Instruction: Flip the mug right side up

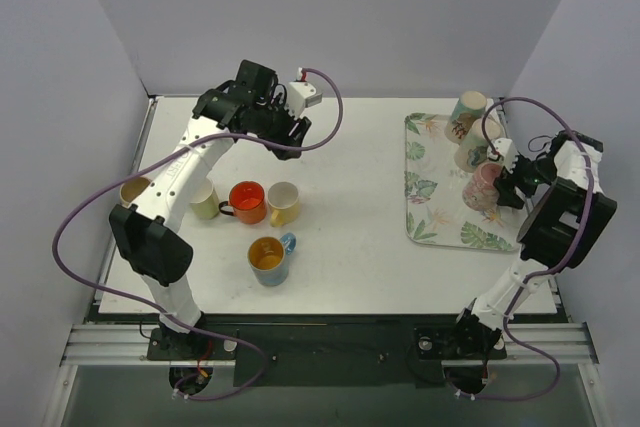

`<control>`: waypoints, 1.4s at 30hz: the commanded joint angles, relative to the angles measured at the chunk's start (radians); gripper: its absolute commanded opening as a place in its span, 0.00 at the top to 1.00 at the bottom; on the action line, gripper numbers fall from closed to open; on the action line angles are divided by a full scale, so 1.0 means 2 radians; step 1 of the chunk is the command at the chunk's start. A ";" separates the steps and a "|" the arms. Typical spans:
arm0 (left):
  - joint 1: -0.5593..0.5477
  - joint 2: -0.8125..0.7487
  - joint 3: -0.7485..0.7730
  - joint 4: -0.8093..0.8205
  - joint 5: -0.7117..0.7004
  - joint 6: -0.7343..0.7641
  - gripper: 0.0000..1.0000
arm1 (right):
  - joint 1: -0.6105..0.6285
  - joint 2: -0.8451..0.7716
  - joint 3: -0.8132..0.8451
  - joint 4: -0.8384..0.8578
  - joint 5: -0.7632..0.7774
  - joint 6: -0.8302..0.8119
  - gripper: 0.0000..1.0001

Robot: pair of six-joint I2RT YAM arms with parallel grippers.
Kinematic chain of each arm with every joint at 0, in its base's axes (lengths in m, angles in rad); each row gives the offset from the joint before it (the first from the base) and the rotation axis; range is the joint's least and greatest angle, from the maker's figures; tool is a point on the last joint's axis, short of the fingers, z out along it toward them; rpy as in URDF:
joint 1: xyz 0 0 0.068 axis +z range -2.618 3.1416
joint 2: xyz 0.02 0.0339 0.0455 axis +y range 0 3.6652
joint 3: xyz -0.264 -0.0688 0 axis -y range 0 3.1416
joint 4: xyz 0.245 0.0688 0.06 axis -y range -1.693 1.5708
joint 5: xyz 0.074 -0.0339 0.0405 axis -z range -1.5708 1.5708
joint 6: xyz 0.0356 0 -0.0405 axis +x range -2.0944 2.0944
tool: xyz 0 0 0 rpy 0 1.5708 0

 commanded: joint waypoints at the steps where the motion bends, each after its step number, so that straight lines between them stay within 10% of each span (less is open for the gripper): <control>1: 0.002 0.006 0.034 -0.004 -0.006 -0.004 0.38 | 0.022 -0.002 0.013 -0.046 -0.026 -0.029 0.41; 19: -0.001 -0.023 0.009 0.003 0.003 0.000 0.38 | 0.046 -0.064 -0.119 0.100 -0.013 0.055 0.55; 24: -0.002 -0.027 0.001 0.009 0.002 0.000 0.38 | 0.048 -0.069 -0.132 0.107 -0.012 0.063 1.00; 31: -0.004 -0.063 -0.041 0.039 0.012 -0.006 0.38 | 0.054 -0.115 -0.157 0.102 -0.044 0.090 1.00; 42: -0.053 -0.120 -0.140 0.110 0.003 0.007 0.38 | 0.140 -0.149 -0.123 0.123 0.057 0.476 1.00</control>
